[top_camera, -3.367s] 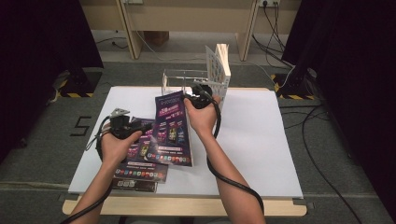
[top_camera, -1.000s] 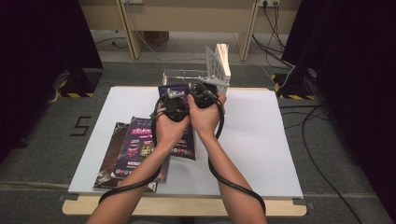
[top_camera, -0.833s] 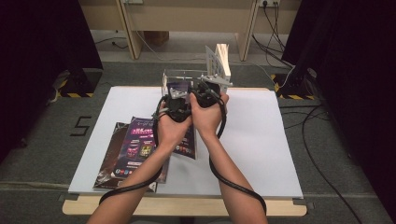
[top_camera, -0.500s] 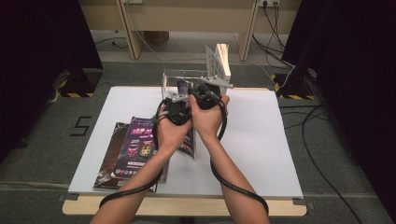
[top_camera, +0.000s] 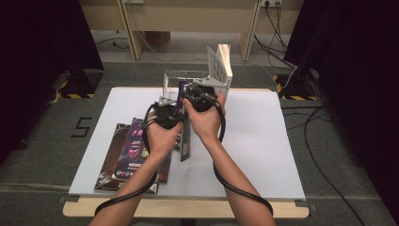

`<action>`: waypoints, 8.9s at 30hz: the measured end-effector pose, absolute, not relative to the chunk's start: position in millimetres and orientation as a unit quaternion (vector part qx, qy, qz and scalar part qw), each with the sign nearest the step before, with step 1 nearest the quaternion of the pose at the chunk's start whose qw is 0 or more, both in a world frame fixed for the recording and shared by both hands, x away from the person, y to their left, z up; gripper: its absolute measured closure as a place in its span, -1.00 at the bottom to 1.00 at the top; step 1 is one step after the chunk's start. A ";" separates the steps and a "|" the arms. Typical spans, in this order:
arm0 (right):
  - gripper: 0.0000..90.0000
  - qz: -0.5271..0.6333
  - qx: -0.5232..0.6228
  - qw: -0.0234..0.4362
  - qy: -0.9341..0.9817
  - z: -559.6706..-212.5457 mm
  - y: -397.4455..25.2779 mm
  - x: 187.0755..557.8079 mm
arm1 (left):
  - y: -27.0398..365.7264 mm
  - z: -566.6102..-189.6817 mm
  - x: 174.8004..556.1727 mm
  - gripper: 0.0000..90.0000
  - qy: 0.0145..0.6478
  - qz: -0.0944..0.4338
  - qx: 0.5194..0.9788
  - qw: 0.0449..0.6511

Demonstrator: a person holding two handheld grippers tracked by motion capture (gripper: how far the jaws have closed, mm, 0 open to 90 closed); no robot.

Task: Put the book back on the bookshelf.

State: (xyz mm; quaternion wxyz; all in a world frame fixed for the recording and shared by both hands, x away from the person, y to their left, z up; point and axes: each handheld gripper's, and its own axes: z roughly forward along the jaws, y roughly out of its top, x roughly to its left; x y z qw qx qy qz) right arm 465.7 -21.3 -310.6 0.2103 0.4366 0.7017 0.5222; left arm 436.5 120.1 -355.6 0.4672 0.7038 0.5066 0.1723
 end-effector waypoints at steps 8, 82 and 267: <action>0.36 0.548 0.428 0.206 0.688 -298.5 -74.1 447.3 | 138.6 -358.7 438.2 0.84 0.505 0.156 0.692 0.493; 0.32 0.425 0.577 0.238 0.656 -474.5 -247.1 378.4 | 116.7 -301.3 525.3 0.85 0.477 0.267 0.638 0.542; 0.26 0.413 0.584 0.206 0.668 -483.3 -250.2 382.1 | 119.2 -316.0 532.8 0.83 0.451 0.361 0.595 0.559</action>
